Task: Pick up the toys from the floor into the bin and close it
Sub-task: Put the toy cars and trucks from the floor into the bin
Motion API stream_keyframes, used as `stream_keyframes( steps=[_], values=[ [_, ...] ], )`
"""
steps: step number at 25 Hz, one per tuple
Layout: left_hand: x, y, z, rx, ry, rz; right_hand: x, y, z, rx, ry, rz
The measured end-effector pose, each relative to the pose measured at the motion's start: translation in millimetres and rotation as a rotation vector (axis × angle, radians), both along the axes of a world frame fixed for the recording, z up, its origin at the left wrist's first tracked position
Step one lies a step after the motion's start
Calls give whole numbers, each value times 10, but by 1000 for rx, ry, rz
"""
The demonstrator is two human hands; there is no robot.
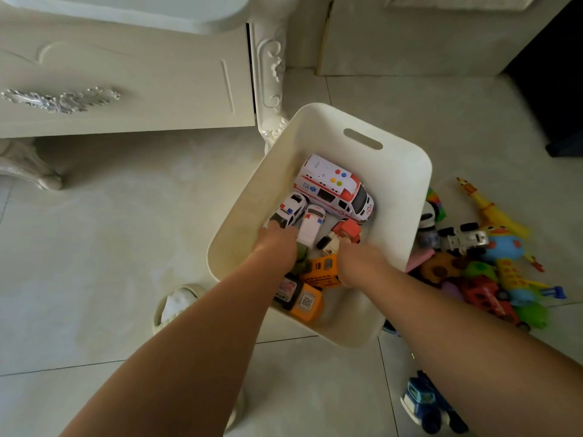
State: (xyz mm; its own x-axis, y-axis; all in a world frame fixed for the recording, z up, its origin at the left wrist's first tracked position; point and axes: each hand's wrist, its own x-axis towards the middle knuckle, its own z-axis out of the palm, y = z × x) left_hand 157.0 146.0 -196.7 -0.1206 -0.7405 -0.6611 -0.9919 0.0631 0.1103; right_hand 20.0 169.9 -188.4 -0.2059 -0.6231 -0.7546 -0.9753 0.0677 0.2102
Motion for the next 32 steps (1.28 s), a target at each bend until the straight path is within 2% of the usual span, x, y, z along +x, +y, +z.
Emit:
stream_keyframes(
  steps=[3,6,12,15,17,21,24,27,32],
  values=[
    [0,32,-62,0,20,82,12,51,1,-95,-44,44],
    [-8,49,-93,32,61,134,-13,46,-43,-67,-107,45],
    [5,70,-66,60,46,111,-2,-4,-79,9,4,228],
    [1,88,-86,87,31,33,-13,-110,-24,-130,85,416],
    [-5,96,-84,96,26,13,-43,-128,-26,-131,90,545],
    [-6,90,-105,120,21,-17,8,-39,-78,209,22,434],
    [10,105,-93,150,22,-24,-40,-81,-52,252,-31,431],
    [12,117,5,132,84,-23,-101,-117,99,41,-217,244],
    [-295,175,479,-86,300,58,-185,11,617,-367,-644,-86]
  ],
)
